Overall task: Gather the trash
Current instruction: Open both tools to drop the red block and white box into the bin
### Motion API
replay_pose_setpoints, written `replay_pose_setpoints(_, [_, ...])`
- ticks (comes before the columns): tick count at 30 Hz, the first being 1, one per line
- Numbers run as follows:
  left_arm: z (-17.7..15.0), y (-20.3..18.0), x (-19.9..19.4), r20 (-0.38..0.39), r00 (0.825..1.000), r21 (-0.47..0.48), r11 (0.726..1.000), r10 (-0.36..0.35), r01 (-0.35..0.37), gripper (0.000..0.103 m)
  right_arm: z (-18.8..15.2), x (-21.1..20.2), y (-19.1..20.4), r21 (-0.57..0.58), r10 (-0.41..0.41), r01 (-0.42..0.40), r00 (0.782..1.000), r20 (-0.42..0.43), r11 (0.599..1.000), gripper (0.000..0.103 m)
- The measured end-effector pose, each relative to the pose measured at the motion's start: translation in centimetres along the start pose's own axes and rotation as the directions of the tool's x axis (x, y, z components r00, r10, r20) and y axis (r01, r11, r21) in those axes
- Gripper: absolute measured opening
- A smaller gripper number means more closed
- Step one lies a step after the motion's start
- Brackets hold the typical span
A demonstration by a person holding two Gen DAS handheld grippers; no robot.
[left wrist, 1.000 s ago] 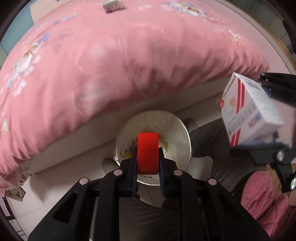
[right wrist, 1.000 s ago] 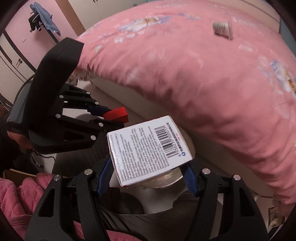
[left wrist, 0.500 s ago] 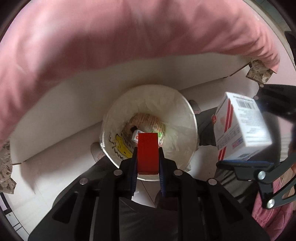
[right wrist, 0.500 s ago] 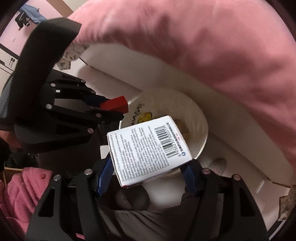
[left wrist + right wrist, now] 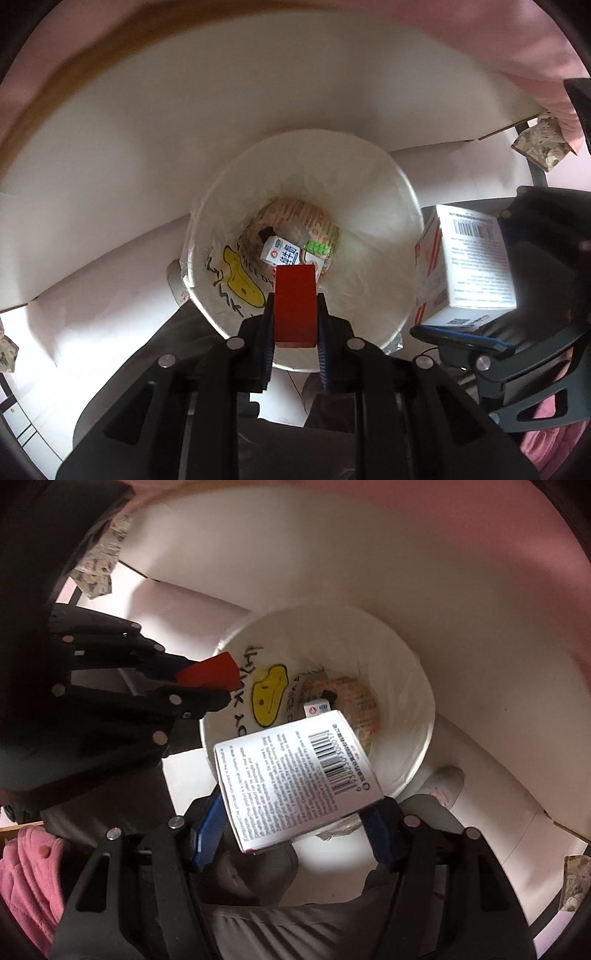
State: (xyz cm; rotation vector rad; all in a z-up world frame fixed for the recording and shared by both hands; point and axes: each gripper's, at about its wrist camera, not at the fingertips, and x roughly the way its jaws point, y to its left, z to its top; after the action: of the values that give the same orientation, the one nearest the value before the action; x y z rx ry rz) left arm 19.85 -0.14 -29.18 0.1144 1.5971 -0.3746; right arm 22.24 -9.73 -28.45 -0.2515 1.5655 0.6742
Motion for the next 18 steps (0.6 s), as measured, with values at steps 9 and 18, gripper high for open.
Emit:
replay_pose_setpoints(9, [1.0,0.8,3.4,-0.078,0.997,-0.038,0.999,-0.022,0.019,0.022,1.1,3.6,-0.5,0.052,0.02,-0.015,0.995,-0.1,0.999,0.066])
replay_pose_setpoints(18, [1.9,1.5,5.8,-0.122,0.99,-0.087,0.995,-0.063,0.053,0.022,1.1,6.8,-1.7,0.113,0.047,-0.03,0.988,-0.15,0.993,0.066])
